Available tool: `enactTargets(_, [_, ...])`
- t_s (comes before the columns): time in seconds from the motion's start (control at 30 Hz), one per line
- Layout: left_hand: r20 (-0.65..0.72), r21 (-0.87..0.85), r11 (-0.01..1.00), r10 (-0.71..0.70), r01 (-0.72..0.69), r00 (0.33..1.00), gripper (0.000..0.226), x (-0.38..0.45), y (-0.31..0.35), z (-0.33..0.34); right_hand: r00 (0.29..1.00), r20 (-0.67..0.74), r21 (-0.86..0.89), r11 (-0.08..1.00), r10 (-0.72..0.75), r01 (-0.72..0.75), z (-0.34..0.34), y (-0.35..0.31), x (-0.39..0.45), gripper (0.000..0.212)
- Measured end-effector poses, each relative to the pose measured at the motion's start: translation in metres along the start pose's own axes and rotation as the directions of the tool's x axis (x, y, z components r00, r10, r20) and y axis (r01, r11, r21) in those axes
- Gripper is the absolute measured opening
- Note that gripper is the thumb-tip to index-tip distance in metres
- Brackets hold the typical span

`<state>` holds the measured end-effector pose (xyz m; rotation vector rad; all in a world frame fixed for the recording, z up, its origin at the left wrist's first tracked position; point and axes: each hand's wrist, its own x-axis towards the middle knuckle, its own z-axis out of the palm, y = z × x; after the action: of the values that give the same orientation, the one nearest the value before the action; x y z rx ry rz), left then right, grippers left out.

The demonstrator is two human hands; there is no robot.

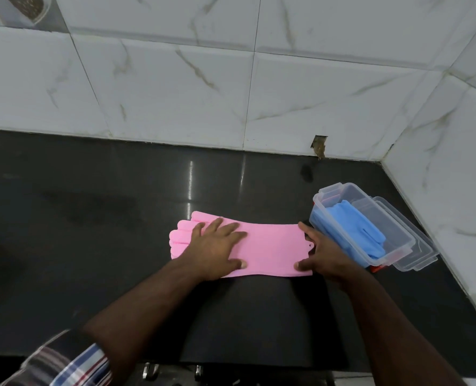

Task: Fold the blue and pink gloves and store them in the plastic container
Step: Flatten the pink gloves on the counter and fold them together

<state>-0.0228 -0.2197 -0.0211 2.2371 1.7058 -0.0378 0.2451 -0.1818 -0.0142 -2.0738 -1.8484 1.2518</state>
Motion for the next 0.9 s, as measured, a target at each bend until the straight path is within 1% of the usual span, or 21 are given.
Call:
enactTargets(0.07, [0.065, 0.038, 0.999, 0.015, -0.018, 0.998, 0.085, 0.011, 0.005, -0.001, 1.000, 0.012, -0.019, 1.000, -0.006, 0.006, 0.000, 0.000, -0.001, 0.106])
enactTargets(0.2, [0.161, 0.095, 0.995, -0.010, -0.006, 0.987, 0.098, 0.023, 0.006, 0.003, 1.000, 0.015, -0.009, 1.000, -0.009, 0.009, 0.001, 0.001, -0.001, 0.103])
enactTargets(0.47, [0.213, 0.111, 0.994, -0.011, -0.013, 0.977, 0.110, 0.027, 0.000, 0.004, 1.000, 0.004, 0.050, 0.999, -0.007, 0.007, -0.004, 0.001, 0.003, 0.100])
enactTargets(0.57, [0.226, 0.120, 0.993, -0.014, -0.013, 0.974, 0.114, 0.028, -0.005, -0.002, 1.000, -0.004, 0.076, 0.997, -0.029, 0.030, -0.010, 0.000, 0.000, 0.100])
enactTargets(0.63, [0.228, 0.129, 0.992, -0.026, -0.004, 0.973, 0.115, 0.028, -0.009, -0.004, 0.999, 0.015, 0.086, 0.995, -0.045, 0.043, -0.015, -0.001, -0.003, 0.099])
enactTargets(0.73, [0.243, 0.137, 0.991, -0.032, -0.002, 0.969, 0.117, 0.029, -0.012, -0.003, 0.997, 0.059, 0.152, 0.988, -0.049, 0.040, -0.019, -0.003, -0.005, 0.099])
enactTargets(0.8, [0.250, 0.129, 0.992, -0.032, -0.001, 0.968, 0.120, 0.028, -0.012, -0.001, 0.996, 0.061, 0.219, 0.974, -0.064, 0.049, -0.022, -0.008, -0.007, 0.100])
enactTargets(0.9, [0.246, 0.117, 0.993, -0.031, 0.002, 0.969, 0.123, 0.028, -0.014, 0.000, 0.986, 0.065, 0.297, 0.946, -0.153, 0.127, -0.026, -0.021, -0.011, 0.104])
